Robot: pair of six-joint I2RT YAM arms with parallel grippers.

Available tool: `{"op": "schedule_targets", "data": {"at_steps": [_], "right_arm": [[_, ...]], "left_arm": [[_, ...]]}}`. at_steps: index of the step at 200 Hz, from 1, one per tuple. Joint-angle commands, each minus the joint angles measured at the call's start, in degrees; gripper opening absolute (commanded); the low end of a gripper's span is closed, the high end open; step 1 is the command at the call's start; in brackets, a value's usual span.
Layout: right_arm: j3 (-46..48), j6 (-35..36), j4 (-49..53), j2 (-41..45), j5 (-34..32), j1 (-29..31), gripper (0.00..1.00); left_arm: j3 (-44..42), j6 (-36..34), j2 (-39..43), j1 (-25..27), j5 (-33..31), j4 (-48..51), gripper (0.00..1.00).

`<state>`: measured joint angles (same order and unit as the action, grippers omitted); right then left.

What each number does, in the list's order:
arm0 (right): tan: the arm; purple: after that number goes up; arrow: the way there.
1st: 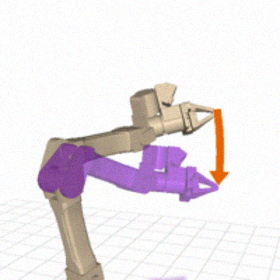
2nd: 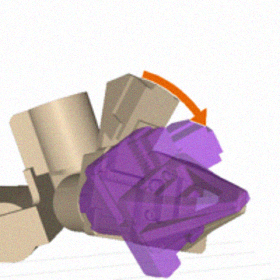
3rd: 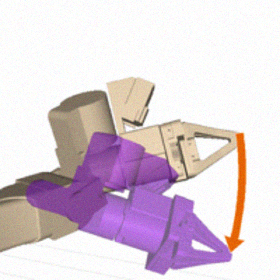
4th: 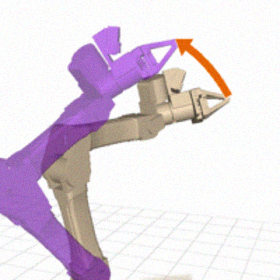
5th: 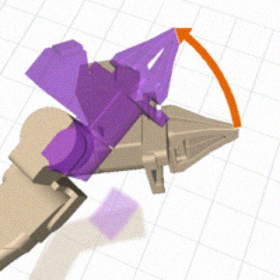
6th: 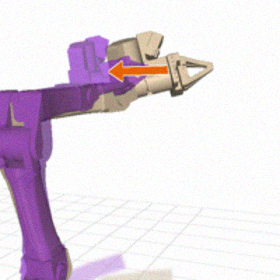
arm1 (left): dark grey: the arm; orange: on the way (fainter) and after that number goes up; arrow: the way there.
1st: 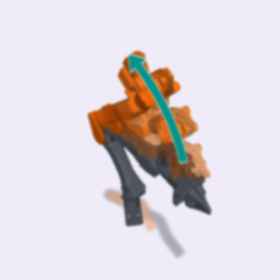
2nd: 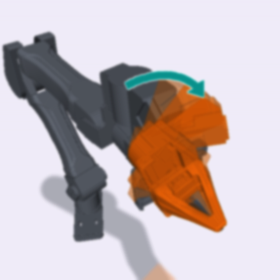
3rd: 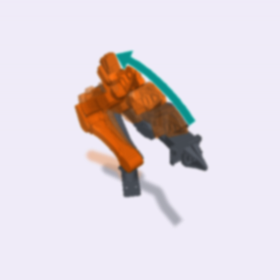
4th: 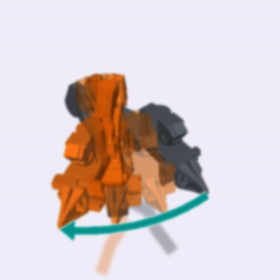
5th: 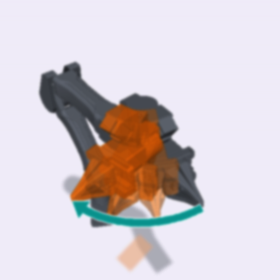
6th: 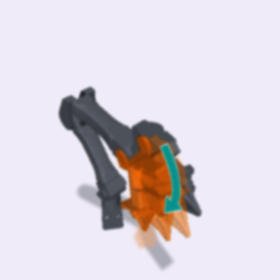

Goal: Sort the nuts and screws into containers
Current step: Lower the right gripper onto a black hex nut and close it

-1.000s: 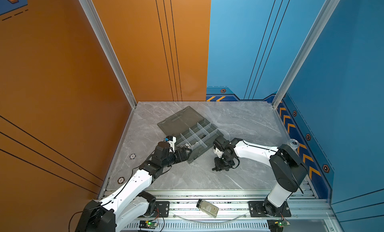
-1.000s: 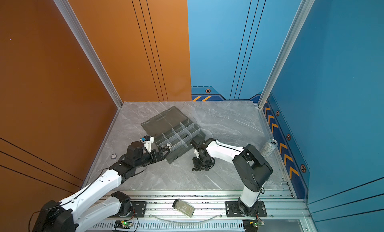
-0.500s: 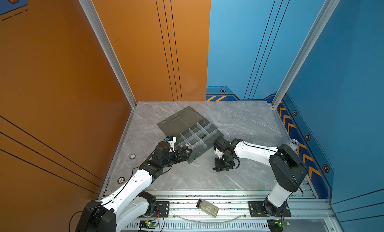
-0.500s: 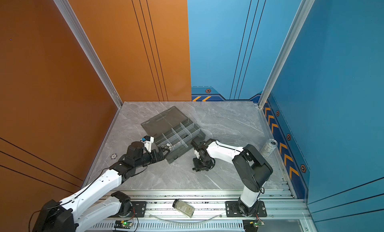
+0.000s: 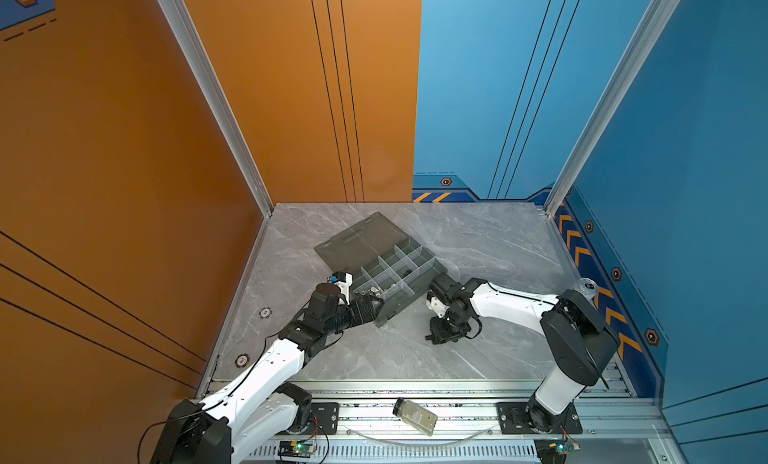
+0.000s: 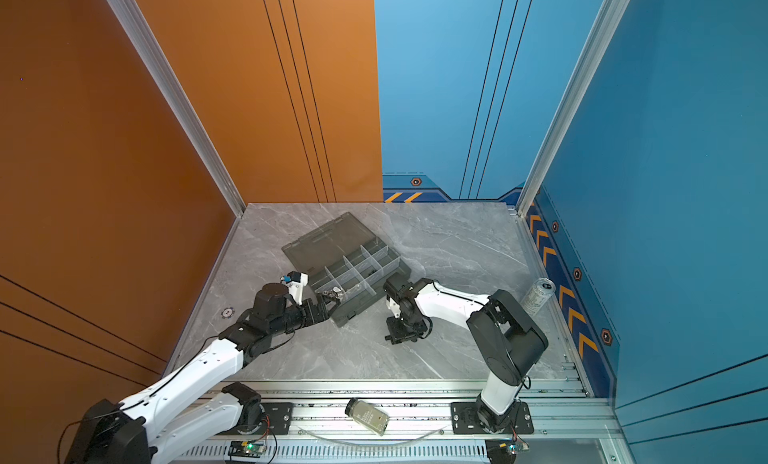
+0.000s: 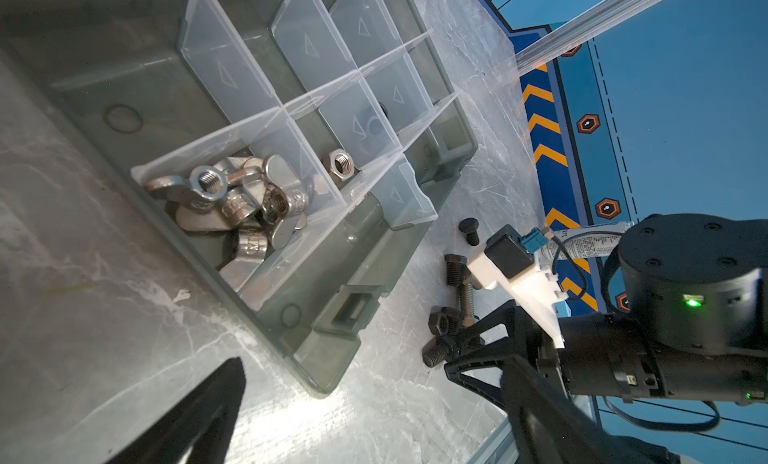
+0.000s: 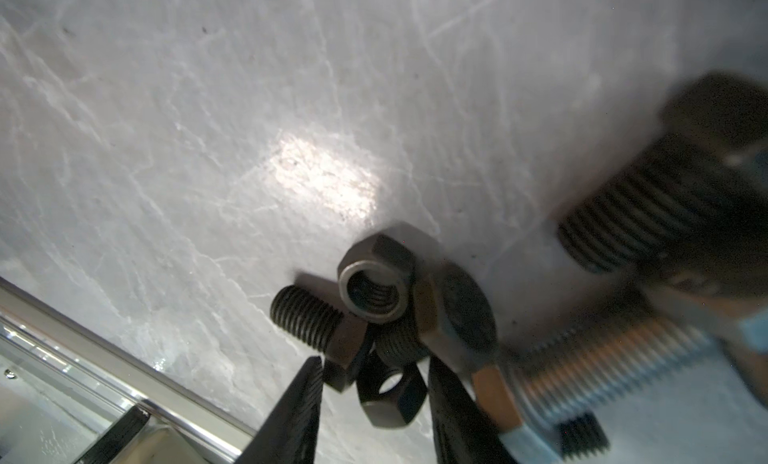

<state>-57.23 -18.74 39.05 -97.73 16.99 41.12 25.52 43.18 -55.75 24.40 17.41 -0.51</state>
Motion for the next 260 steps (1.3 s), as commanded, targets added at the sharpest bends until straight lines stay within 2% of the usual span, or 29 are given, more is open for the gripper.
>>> {"op": "schedule_targets", "data": {"at_steps": [1, 128, 260], "right_arm": [[0.87, 4.31, 2.40, -1.77, -1.34, -0.52, 0.46], [-2.70, 10.69, 4.62, -4.20, -6.07, 0.76, 0.49], [-4.59, 12.72, 4.77, -6.70, -6.75, 4.57, 0.41]], "left_arm": [[-0.83, 0.16, 0.03, 0.11, 0.62, -0.67, 0.98], [-0.64, 0.15, -0.68, 0.15, 0.66, -0.97, 0.98], [-0.71, 0.05, -0.68, 0.16, 0.61, -1.21, 0.98]]}}
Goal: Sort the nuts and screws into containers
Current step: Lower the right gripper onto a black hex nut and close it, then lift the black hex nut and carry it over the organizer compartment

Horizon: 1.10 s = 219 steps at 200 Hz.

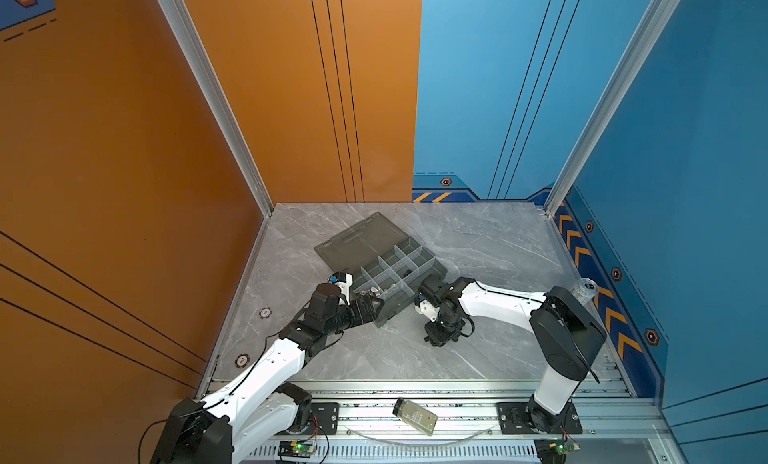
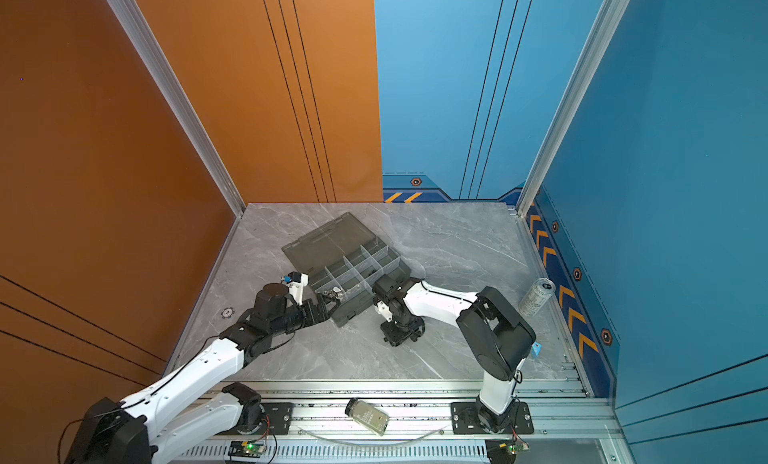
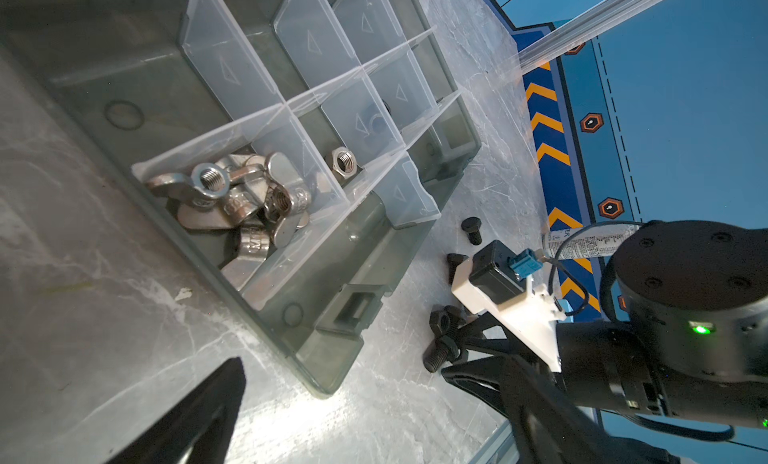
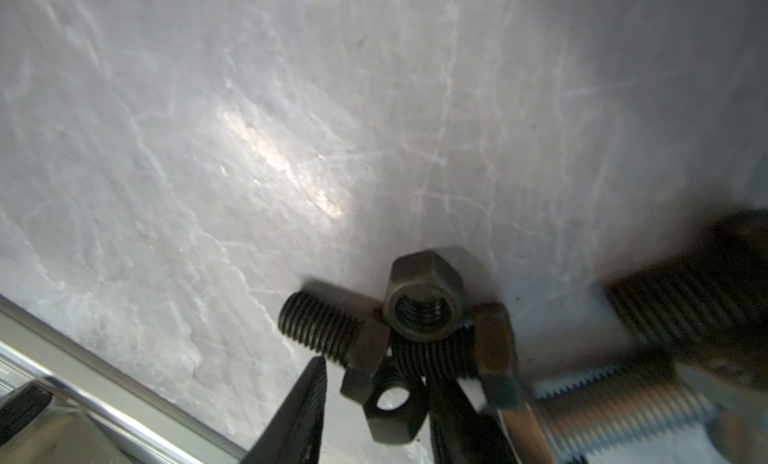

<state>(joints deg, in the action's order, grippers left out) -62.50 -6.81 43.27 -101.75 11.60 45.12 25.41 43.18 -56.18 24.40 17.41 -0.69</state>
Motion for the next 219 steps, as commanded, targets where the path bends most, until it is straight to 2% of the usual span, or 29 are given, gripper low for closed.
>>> {"op": "schedule_targets", "data": {"at_steps": [1, 90, 139, 219], "right_arm": [[0.74, 0.77, 0.57, -2.67, -1.33, 0.58, 0.41], [1.85, -0.07, 1.44, -1.58, -1.77, 0.55, 0.28], [1.50, -0.48, 2.56, -0.02, -1.24, -0.17, 0.15], [-2.26, -0.09, 6.71, 7.32, 2.22, -3.01, 0.12]], "left_arm": [[-0.61, 0.02, -0.24, 0.18, 0.56, -1.01, 0.98], [-0.48, 0.06, -0.52, 0.20, 0.73, -1.06, 0.98], [-0.61, 0.06, 0.02, 0.14, 0.62, -0.81, 0.98], [-0.88, 0.07, 0.90, 0.17, 0.51, -0.28, 0.98]]}}
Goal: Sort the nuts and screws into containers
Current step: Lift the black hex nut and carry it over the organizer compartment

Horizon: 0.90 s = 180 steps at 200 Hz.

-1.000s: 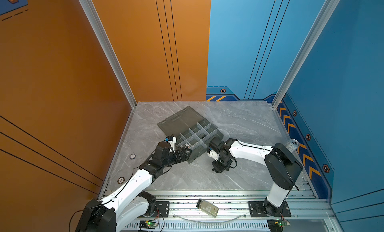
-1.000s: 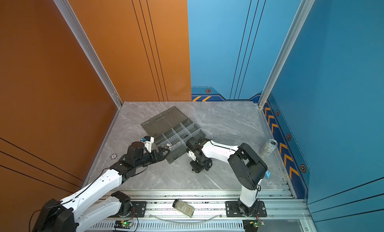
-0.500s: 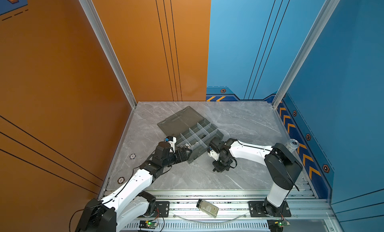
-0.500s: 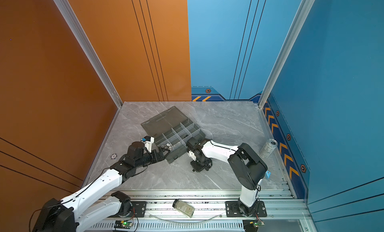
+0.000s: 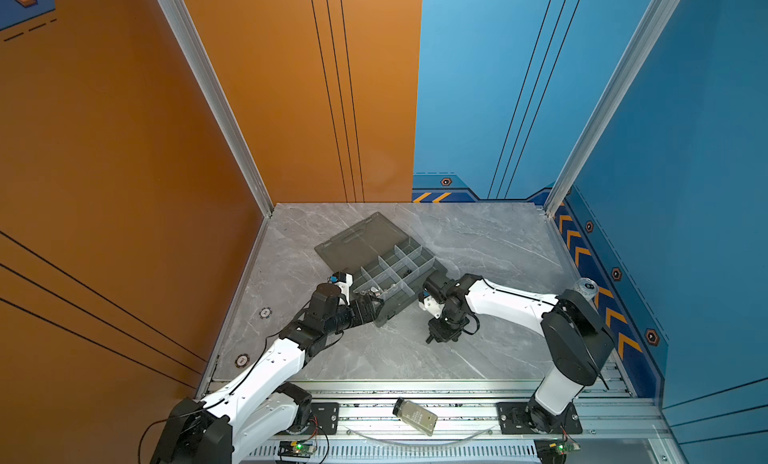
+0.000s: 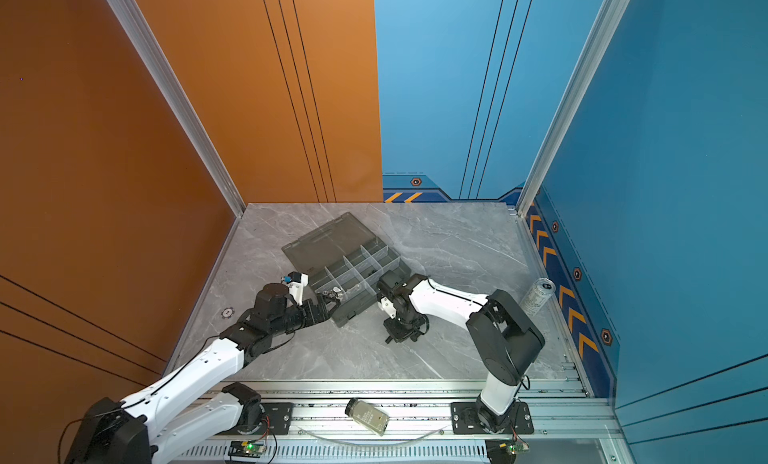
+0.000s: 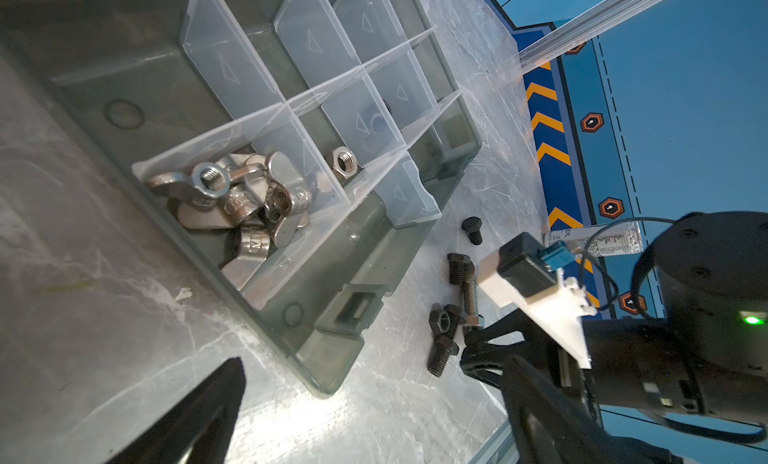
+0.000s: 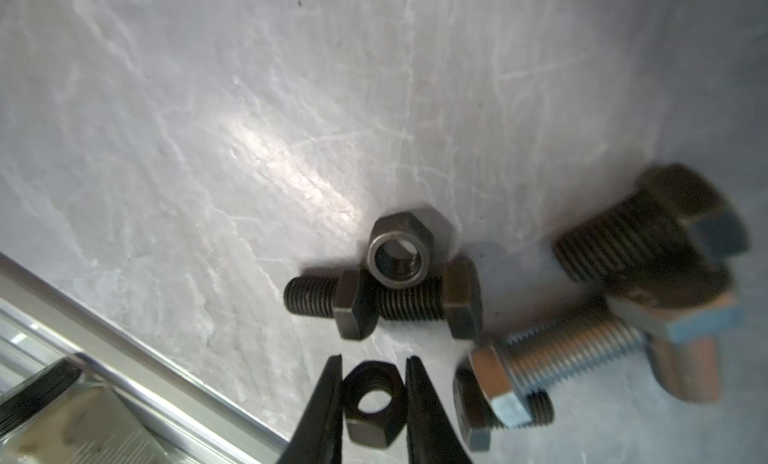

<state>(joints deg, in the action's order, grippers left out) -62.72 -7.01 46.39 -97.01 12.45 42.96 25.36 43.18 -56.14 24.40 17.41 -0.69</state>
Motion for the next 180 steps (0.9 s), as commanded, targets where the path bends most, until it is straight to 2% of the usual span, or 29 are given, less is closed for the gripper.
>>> {"op": "schedule_targets", "data": {"at_steps": [1, 33, 64, 114, 180], "right_arm": [[-2.14, 0.13, 3.60, 2.60, 1.40, -0.85, 0.12], [-5.07, 0.26, 3.53, 3.11, 2.01, -2.06, 0.13], [-12.69, -0.16, 3.14, 0.42, 1.35, -2.43, 0.13], [-26.36, -2.13, 2.19, -8.74, 0.17, -6.22, 0.12], [-42.31, -5.03, -0.25, -20.39, -2.93, -7.75, 0.12]], "left_arm": [[-0.84, 0.07, 0.90, 0.19, 0.51, -0.28, 0.98], [-0.89, 0.05, 1.12, 0.20, 0.52, -0.36, 0.98], [-0.91, 0.06, 1.21, 0.13, 0.61, -0.28, 0.98], [-0.94, -0.05, 2.48, 0.08, 0.55, 0.64, 0.98], [-1.11, -0.11, 3.34, -0.19, 0.53, 1.04, 0.98]]}}
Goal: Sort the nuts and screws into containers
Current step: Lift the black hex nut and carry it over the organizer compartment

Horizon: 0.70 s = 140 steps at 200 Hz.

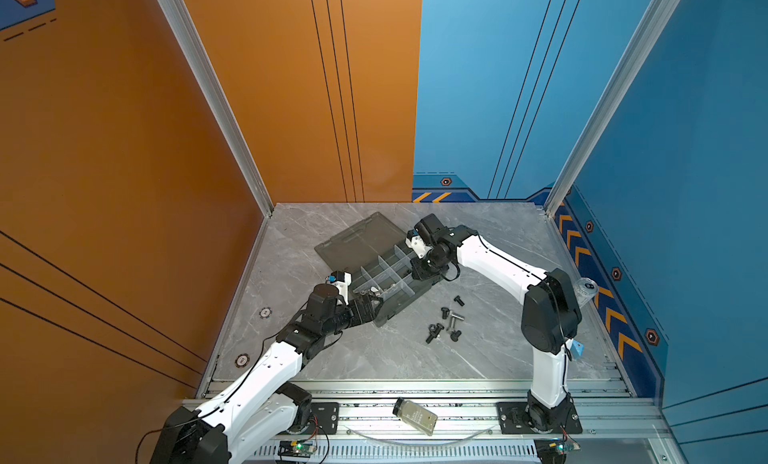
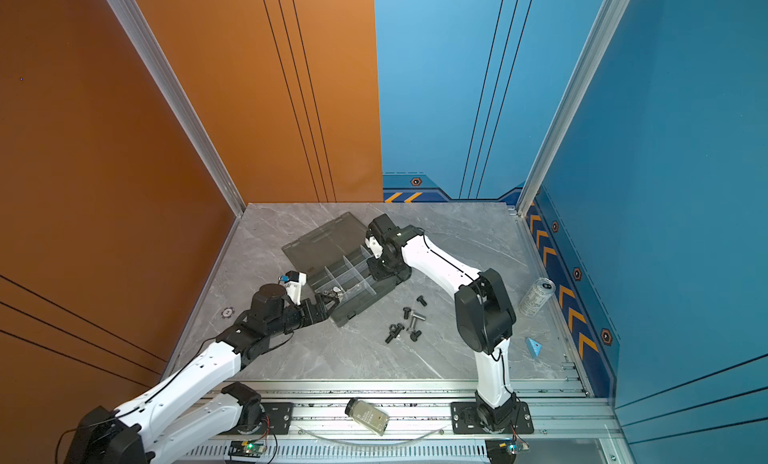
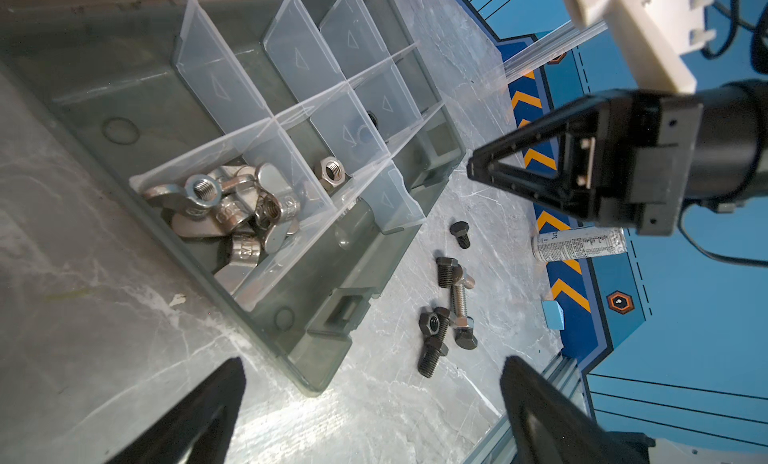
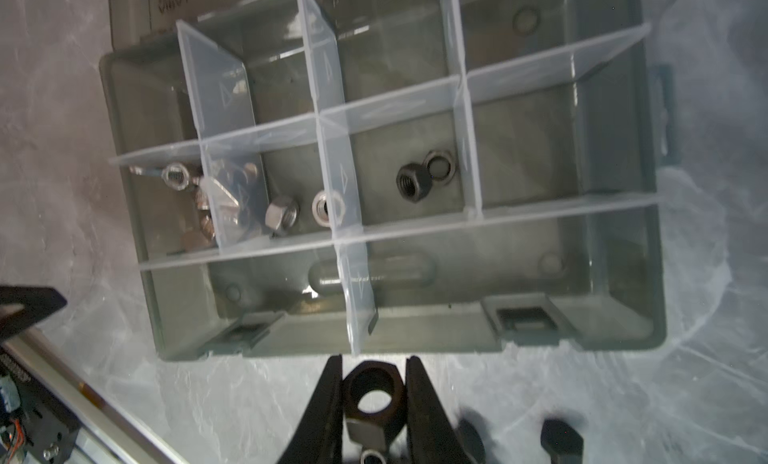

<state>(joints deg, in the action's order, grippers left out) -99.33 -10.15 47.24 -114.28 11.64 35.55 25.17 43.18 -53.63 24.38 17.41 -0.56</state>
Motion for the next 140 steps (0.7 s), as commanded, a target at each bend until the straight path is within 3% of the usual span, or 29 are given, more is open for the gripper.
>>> {"op": "schedule_targets", "data": {"at_steps": [1, 43, 140], "right_arm": [[-5.87, -1.93, -1.14, -3.27, -2.09, -0.37, 0.11], [-12.34, -3.29, -1.92, -10.12, -2.46, -0.64, 0.13], [-14.84, -3.42, -1.61, -14.93, -3.59, -0.65, 0.36]], "left_arm": [[-0.91, -0.11, 0.86, -0.15, 0.52, 0.91, 0.98], [-1.08, -0.02, 1.22, -0.21, 0.52, 1.15, 0.98], [-0.89, -0.05, 1.78, -0.50, 0.43, 1.47, 0.98]]}}
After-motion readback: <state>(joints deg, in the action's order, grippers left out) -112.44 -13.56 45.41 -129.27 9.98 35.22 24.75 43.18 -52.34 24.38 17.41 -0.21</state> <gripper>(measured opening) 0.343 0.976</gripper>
